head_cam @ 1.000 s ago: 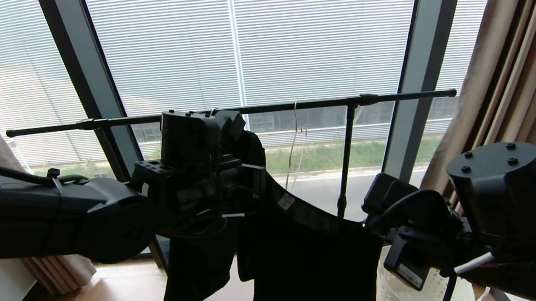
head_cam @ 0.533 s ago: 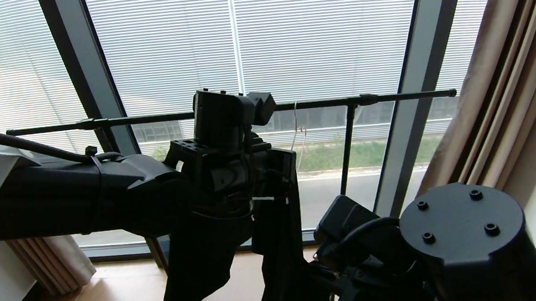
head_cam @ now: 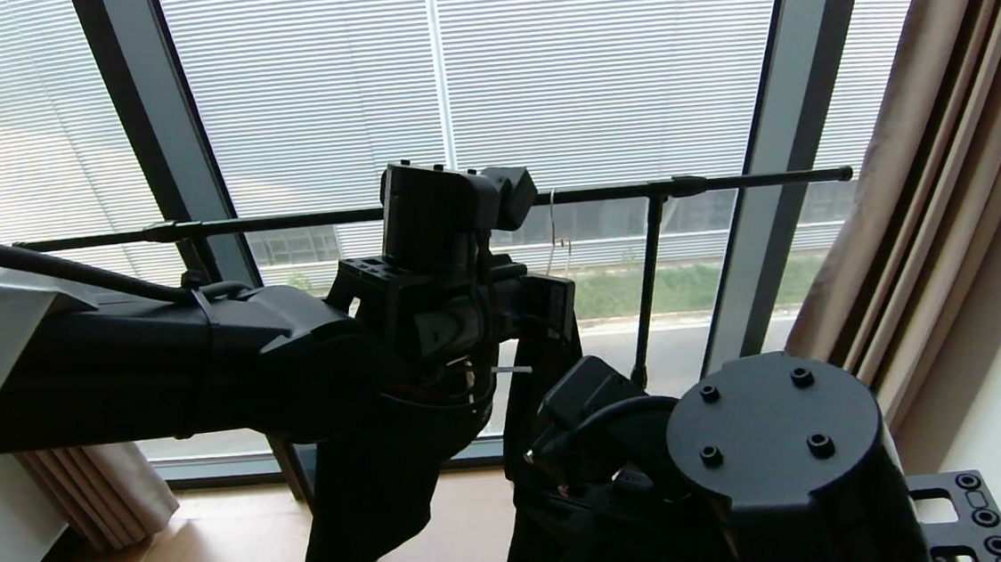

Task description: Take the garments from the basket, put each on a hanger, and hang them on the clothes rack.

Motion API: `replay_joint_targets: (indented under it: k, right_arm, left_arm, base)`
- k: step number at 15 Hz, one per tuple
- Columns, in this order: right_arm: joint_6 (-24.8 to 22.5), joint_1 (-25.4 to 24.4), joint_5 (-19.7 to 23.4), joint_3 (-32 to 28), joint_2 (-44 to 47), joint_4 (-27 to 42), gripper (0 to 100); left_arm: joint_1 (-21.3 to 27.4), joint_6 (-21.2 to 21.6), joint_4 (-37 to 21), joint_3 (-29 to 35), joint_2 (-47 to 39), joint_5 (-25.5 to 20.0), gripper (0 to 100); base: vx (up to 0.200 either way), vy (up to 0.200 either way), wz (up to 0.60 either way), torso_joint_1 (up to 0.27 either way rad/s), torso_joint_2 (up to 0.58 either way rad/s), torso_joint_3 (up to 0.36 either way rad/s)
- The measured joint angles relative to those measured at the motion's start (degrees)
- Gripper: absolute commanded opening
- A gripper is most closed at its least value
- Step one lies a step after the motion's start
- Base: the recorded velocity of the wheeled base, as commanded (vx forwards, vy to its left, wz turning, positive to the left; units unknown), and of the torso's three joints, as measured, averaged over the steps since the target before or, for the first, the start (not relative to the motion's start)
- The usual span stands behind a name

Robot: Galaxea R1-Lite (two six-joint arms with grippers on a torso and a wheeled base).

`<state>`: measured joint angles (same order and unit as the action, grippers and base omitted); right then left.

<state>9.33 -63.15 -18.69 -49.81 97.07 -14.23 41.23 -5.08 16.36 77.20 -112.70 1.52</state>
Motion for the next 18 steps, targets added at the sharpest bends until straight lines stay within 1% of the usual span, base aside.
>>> replay_joint_targets:
  k: [2,3,4,5,7,8,10,12,14,15,16,18]
  right_arm:
    - [-6.57,3.56,0.05,0.94,-0.91,2.57,0]
    - [-9.81,6.4,0.02,1.22,-1.68,4.4,0]
    - [-12.82,9.51,0.0,1.33,-2.56,5.94,0]
    - [-14.49,11.93,-0.06,1.33,-3.22,6.55,0]
    - [-15.37,17.53,-0.17,-0.62,-3.63,6.68,0]
    - [-15.09,20.1,-0.28,-2.69,-3.08,6.55,0]
    - [-13.02,24.2,-0.63,-7.74,-0.82,6.46,0]
    - [-11.78,26.25,-1.58,-12.75,2.01,6.35,0]
    - [-8.81,26.95,-2.16,-17.69,5.55,6.27,0]
    - [-6.57,27.08,-2.3,-19.31,7.28,6.08,0]
    - [-5.32,27.04,-2.38,-20.39,8.72,5.53,0]
    - [-0.49,24.89,-2.5,-21.41,11.63,0.52,0]
  left_arm:
    - [-0.35,-0.09,-2.22,-0.52,0.66,0.04,0]
    - [-0.96,-0.06,-4.64,-0.99,1.34,0.09,0]
    - [-1.55,-0.02,-5.91,-1.51,2.06,0.22,0]
    - [-1.87,0.0,-6.66,-1.9,2.76,0.26,0]
    - [-2.17,0.16,-9.28,-3.91,5.1,0.22,0]
    - [-2.28,0.29,-10.48,-5.57,6.47,0.24,0]
    - [-2.23,0.66,-11.54,-10.18,9.31,0.22,0]
    - [-2.06,0.82,-11.9,-14.97,12.02,0.17,0]
    - [-0.63,0.66,-11.9,-19.63,14.14,0.11,0]
    - [0.78,0.44,-11.85,-21.5,14.77,0.02,0]
    - [1.82,0.07,-11.82,-22.69,15.19,-0.02,0]
    - [5.33,-2.52,-11.58,-23.37,15.19,-0.02,0]
  base:
    - [0.0,0.0,0.0,0.0,0.0,0.0]
    - [0.0,0.0,0.0,0.0,0.0,0.0]
    - [0.0,0.0,0.0,0.0,0.0,0.0]
    - [0.0,0.0,0.0,0.0,0.0,0.0]
    - [0.0,0.0,0.0,0.0,0.0,0.0]
    - [0.0,0.0,0.0,0.0,0.0,0.0]
    - [0.0,0.0,0.0,0.0,0.0,0.0]
    - [0.0,0.0,0.0,0.0,0.0,0.0]
    - [0.0,0.0,0.0,0.0,0.0,0.0]
    - [0.0,0.0,0.0,0.0,0.0,0.0]
    - [0.0,0.0,0.0,0.0,0.0,0.0]
    - [0.0,0.0,0.0,0.0,0.0,0.0]
